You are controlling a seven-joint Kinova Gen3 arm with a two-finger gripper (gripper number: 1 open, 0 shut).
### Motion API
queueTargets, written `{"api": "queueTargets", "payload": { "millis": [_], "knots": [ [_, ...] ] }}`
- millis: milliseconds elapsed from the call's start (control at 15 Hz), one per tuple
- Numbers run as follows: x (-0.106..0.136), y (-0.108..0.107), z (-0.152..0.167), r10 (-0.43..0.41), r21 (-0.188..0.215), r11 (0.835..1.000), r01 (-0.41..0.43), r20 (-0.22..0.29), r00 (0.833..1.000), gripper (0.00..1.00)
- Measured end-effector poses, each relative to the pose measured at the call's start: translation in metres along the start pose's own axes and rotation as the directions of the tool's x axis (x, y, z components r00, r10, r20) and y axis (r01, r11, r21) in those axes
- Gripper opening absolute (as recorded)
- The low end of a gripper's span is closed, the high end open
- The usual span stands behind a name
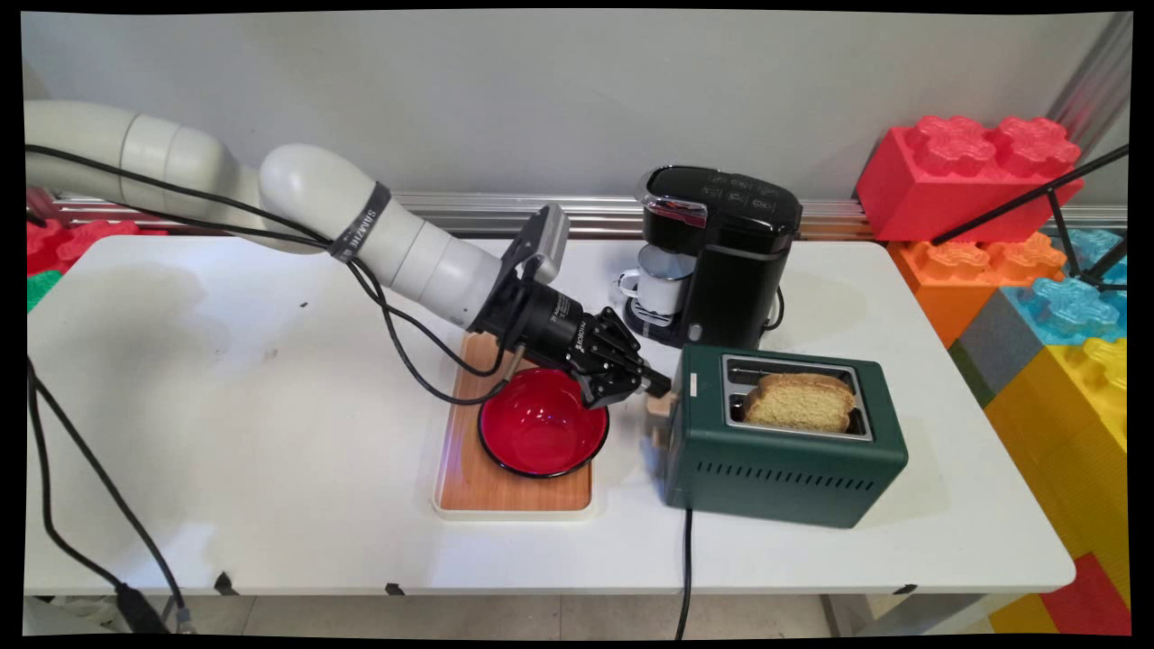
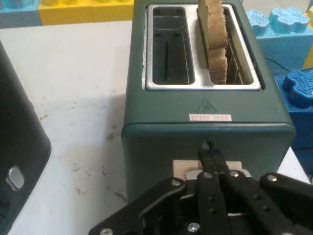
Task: Press the toaster switch
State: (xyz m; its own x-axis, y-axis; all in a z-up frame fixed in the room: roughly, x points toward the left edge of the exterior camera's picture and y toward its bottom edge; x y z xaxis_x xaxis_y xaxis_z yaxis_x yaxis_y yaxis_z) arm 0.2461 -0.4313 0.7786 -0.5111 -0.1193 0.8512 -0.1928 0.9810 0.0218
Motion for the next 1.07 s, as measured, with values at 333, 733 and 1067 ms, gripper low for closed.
{"api": "queueTargets", "payload": {
  "millis": [333, 733, 1067],
  "knots": [
    [-0.008, 0.001, 0.006, -0.004, -0.002, 1.000, 0.004, 0.014, 1.000, 0.00],
    [-0.016, 0.002, 0.012, -0.007, -0.006, 1.000, 0.007, 0.027, 1.000, 0.00],
    [-0.021, 0.002, 0.016, -0.009, -0.010, 1.000, 0.009, 0.036, 0.999, 0.00]
  ]
}}
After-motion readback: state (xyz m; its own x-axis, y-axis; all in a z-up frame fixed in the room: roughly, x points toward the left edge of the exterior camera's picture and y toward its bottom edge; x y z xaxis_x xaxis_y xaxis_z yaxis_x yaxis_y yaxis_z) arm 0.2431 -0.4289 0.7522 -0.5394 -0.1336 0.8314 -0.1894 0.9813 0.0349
